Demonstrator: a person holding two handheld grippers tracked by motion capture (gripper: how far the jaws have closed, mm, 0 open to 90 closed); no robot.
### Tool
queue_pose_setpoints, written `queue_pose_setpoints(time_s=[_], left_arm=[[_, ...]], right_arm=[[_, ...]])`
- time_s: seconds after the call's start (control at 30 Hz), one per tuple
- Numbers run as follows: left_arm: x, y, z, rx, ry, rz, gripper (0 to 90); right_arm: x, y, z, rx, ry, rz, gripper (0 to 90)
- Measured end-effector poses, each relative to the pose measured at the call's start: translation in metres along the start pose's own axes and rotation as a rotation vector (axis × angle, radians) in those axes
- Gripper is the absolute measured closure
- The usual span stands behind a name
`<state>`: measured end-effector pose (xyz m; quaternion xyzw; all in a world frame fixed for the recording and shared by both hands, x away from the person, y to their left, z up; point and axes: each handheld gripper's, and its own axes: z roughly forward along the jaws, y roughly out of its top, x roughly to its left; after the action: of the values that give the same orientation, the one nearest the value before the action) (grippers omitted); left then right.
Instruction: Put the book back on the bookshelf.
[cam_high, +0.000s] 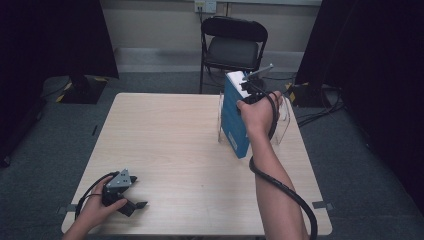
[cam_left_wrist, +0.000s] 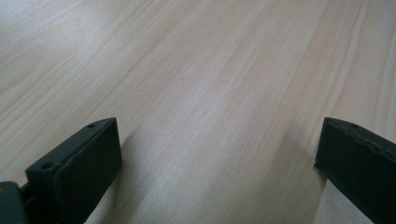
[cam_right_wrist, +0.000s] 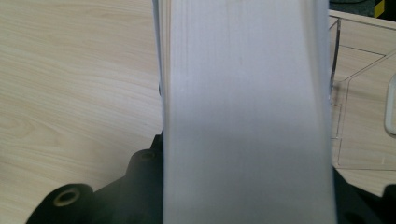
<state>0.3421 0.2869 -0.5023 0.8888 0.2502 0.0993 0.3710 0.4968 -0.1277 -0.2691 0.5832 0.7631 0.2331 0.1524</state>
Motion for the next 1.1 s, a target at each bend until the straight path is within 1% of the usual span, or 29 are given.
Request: queue_pose_setpoints(time_s=[0.03,0.07,0.13,0.27,0.33,0.37,0.47,0.6,0.67,0.77,0.9,0.93,0.97,1.0,1.1], left_arm=[[0.000,0.000,0.000,0.000,0.000,0.000,0.0],[0.000,0.000,0.000,0.000,0.000,0.000,0.0],[0.000,0.000,0.000,0.000,0.000,0.000,0.0],[0.000,0.000,0.000,0.000,0.000,0.000,0.0],[0.000,0.000,0.000,0.000,0.000,0.000,0.0],[0.000,0.000,0.000,0.000,0.000,0.000,0.0],[0.000,0.000,0.000,0.000,0.000,0.000,0.0],[0.000,0.000,0.000,0.000,0.000,0.000,0.0],[0.000,0.000,0.000,0.000,0.000,0.000,0.0],[0.000,0.000,0.000,0.000,0.000,0.000,0.0],[0.000,0.000,0.000,0.001,0.000,0.000,0.0],[0.000,0.000,0.000,0.000,0.000,0.000,0.0],[0.000,0.000,0.000,0.000,0.000,0.000,0.0],[0.000,0.000,0.000,0.001,0.000,0.000,0.0],[0.000,0.000,0.000,0.000,0.000,0.000,0.0]], right_arm=[[0.000,0.001,0.001,-0.003,0.005,-0.007,61.8],[0.001,0.002,0.001,0.002,0.000,-0.004,61.9],[0.002,0.003,0.002,-0.002,-0.003,-0.014,61.9],[0.001,0.005,0.005,-0.004,-0.008,-0.006,61.8],[0.001,0.006,0.007,-0.007,-0.011,-0.008,61.9],[0.001,0.006,0.009,-0.012,-0.006,-0.013,61.8],[0.001,0.007,0.011,-0.010,-0.007,-0.006,61.8],[0.001,0.010,0.014,-0.012,-0.011,-0.009,61.9],[0.001,0.011,0.015,-0.009,-0.013,0.005,61.8],[0.002,0.012,0.017,-0.018,-0.015,0.000,61.8],[0.002,0.012,0.019,-0.016,-0.019,0.010,61.9],[0.002,0.012,0.020,-0.020,-0.018,0.003,61.8],[0.003,0.012,0.020,-0.016,-0.024,0.013,61.8],[0.003,0.012,0.021,-0.023,-0.023,0.005,61.8],[0.003,0.013,0.023,-0.023,-0.030,0.006,61.8]])
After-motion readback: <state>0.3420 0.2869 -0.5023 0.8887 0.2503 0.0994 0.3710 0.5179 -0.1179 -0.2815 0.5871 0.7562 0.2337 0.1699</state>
